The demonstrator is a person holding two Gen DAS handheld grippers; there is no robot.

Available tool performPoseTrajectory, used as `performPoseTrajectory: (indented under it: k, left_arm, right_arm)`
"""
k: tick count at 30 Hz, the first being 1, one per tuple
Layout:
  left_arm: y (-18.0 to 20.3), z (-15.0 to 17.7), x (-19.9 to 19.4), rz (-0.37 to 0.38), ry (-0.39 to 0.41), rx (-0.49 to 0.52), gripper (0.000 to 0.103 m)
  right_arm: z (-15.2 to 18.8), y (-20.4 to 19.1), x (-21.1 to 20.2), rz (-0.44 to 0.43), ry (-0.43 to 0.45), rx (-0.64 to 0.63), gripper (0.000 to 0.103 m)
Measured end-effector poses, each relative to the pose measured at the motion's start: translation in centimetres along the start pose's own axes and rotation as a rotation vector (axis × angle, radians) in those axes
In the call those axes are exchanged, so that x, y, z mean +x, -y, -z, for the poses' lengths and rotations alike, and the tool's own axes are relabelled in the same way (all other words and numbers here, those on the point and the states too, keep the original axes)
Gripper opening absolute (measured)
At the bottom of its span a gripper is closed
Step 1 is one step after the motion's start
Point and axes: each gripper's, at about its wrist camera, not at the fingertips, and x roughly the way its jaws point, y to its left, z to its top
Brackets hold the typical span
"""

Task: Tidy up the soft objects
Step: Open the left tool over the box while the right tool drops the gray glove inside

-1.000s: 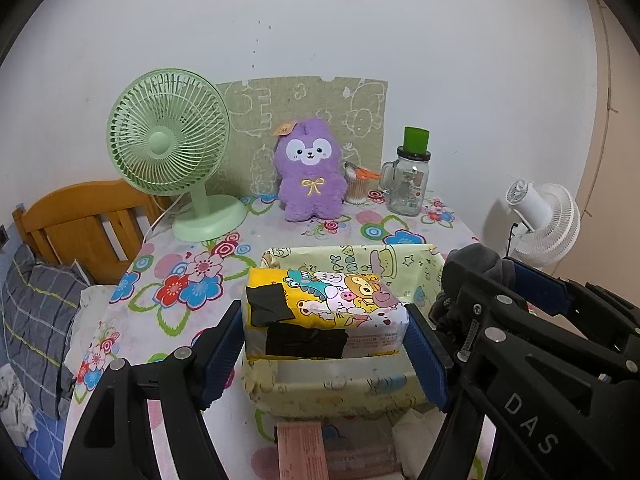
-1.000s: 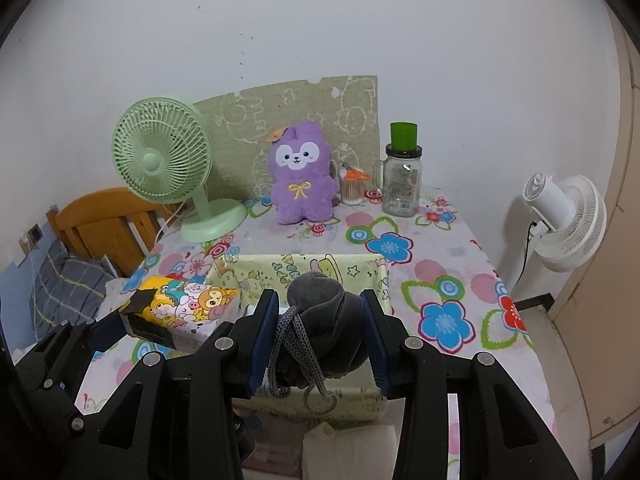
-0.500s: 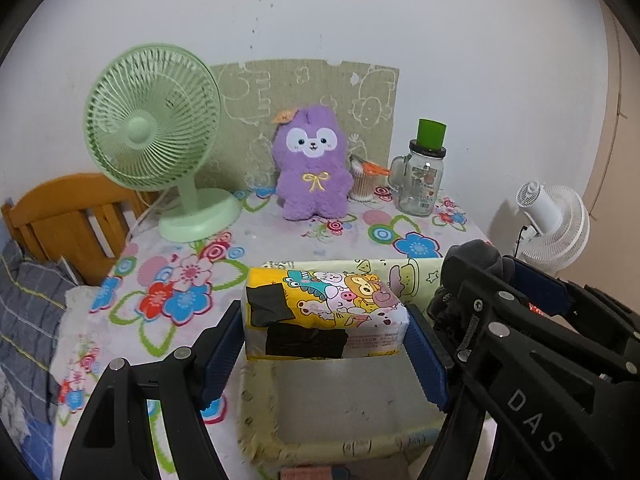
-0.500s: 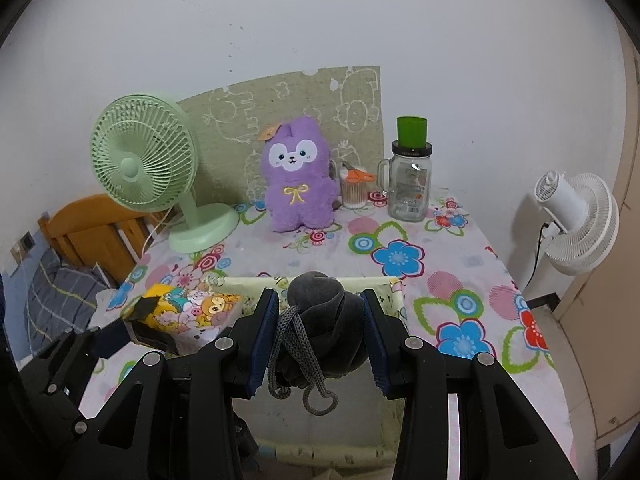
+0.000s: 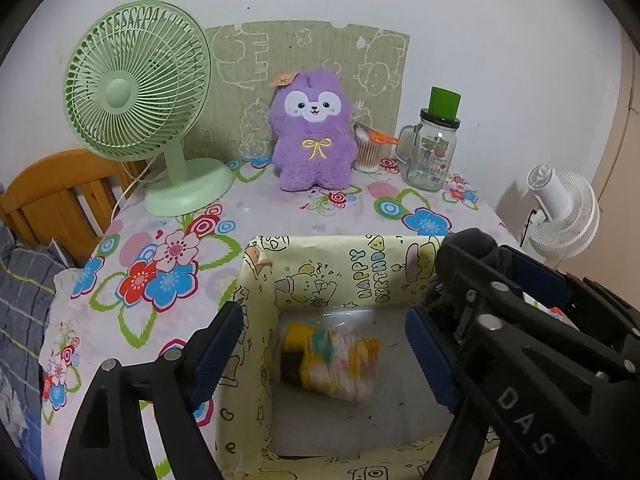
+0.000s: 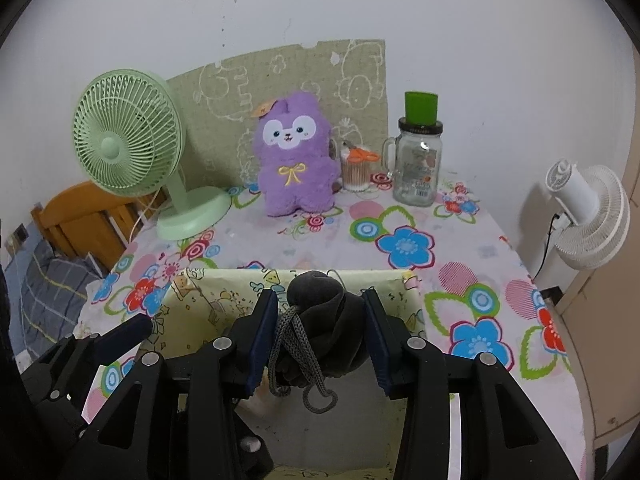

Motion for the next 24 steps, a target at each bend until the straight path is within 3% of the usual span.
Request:
performPoseTrajectory:
  k: [3, 7, 11, 18, 24]
  left_arm:
    - [0.2, 0.0, 0.1, -0.001, -0.001, 0.01, 0.088]
    - [0.4, 0.0, -0.1, 0.005, 0.003, 0.021, 0.092]
    - [0.6, -0.1, -0.8, -0.003, 0.021, 0.026, 0.095]
    - [1.3, -0.1, -2.9, -0.023, 0.072, 0.051, 0.095]
    - [1.6, 0.2, -4.9, -0.041, 0.12, 0.044, 0.095]
  right_arm:
    - [0.1, -0.1, 0.1, 0.003, 0.0, -0.007, 0.05]
    - [0.0, -0.3, -0.1, 0.018, 0.008, -0.016, 0.074]
    - [0.0, -0.2, -0.7, 0.019, 0.02, -0.016, 0.077]
    - [-0.1, -0.2, -2.6, 0.044, 0.051, -0.016, 0.095]
    - [0.1, -0.2, -4.6, 0.049, 0.077, -0.017, 0.097]
